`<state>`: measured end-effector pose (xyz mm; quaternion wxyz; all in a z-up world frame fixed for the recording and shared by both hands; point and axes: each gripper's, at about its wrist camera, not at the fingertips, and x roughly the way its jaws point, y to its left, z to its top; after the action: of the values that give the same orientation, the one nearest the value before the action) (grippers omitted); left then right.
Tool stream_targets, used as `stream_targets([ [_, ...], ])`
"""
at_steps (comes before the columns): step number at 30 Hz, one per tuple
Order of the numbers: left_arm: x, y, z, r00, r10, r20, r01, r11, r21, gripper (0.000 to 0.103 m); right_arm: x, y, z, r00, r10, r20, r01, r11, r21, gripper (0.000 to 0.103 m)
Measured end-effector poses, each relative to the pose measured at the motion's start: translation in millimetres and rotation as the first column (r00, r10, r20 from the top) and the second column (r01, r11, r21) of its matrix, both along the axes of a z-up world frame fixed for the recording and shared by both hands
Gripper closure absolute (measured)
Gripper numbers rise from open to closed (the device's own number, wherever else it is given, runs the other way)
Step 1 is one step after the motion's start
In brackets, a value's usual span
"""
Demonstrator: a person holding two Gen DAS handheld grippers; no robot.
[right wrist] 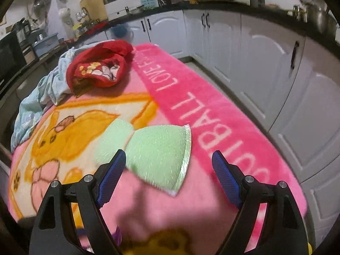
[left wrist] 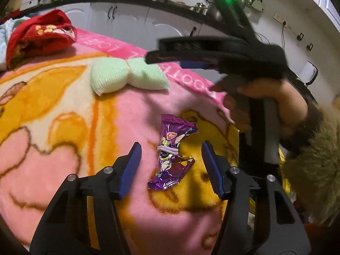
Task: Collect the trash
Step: 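Grasp the purple wrapper with the left gripper while the right gripper grasps the green sponge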
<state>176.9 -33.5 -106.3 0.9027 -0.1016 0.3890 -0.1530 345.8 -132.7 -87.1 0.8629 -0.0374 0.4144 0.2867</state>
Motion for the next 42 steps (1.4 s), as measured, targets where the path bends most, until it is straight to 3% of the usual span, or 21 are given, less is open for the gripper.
stream_targets([
  [9,8,0,-14,0.997,-0.010,-0.075,0.008,0.999,-0.033,0.071,29,12,-23,0.991,0.027,-0.127,-0.017,0.997,0.080,0.024],
  [14,8,0,-16,0.997,-0.013,-0.078,0.010,0.999,-0.042,0.077,27,7,-31,0.977,0.048,-0.207,-0.005,0.979,0.204,0.041],
  [17,6,1,-16,0.997,-0.011,-0.077,0.007,0.999,-0.046,0.081,19,4,-28,0.980,0.041,-0.194,-0.001,0.979,0.206,0.049],
  [21,3,5,-14,0.997,0.000,-0.072,-0.004,0.999,-0.050,0.087,9,-3,-20,0.986,0.022,-0.168,0.013,0.978,0.208,0.066],
  [26,-6,13,-13,0.998,0.027,-0.057,-0.030,0.998,-0.049,0.089,-10,-12,-7,0.992,0.018,-0.128,0.011,0.975,0.222,0.075],
  [42,-40,39,24,0.991,0.127,0.042,-0.126,0.992,-0.025,0.090,-77,-27,55,0.998,0.046,0.047,-0.055,0.977,0.204,0.080],
])
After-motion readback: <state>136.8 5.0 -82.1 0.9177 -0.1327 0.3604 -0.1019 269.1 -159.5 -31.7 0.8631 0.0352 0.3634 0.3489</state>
